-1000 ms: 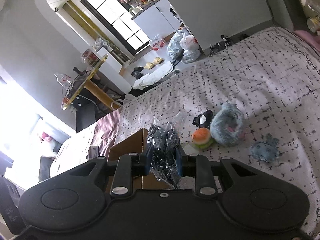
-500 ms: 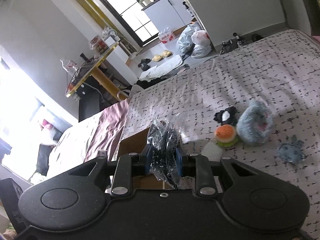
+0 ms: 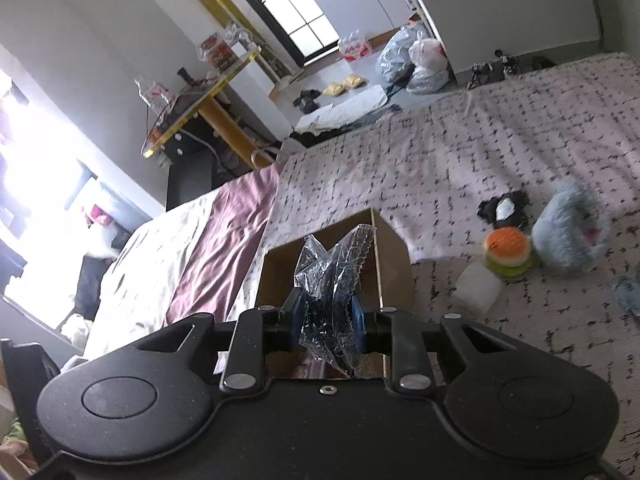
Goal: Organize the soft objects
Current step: 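Carry the tissue pack into the box and open the left gripper while the right gripper carries the bag, then lower the plastic bag into the box and open the right gripper while the left gripper withdraws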
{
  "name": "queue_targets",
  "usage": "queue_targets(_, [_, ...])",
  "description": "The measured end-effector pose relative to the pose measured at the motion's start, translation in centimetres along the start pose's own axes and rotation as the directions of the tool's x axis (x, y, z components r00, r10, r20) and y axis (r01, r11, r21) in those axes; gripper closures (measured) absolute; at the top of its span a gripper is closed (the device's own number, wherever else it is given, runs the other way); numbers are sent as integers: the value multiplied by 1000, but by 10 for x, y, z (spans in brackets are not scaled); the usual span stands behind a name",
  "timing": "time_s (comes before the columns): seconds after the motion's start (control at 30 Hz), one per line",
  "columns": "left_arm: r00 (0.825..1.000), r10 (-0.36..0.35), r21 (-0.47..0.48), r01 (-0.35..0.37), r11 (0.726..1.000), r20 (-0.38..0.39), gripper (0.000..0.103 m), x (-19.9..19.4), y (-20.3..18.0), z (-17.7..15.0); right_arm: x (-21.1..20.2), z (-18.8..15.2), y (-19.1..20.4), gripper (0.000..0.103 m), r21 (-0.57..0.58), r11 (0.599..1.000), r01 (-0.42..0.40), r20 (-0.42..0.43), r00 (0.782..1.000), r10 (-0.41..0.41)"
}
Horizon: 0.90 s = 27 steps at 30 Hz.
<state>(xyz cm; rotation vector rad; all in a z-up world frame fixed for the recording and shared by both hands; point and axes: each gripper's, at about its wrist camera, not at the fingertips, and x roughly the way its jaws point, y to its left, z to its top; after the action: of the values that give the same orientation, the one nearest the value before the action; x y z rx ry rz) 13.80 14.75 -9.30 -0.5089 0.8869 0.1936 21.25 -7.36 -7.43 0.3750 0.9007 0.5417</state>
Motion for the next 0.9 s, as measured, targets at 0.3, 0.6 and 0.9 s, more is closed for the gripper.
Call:
queue_targets(0.3, [999,42,-35,-41,999,24,32,-16,8,6,14,-9,14,77,-27,999,20,-52,998,-22])
queue_targets(0.6, [990,125,-29,-124,992,69,25,-33,5,9,3,-10,20,30,-63,994,85,-41,995,-88])
queue_targets(0.9, [976,182,-11,-182,983,122,18,-45,-10,3,-24,-8,13,10,-112,989,99,-8,995,-100])
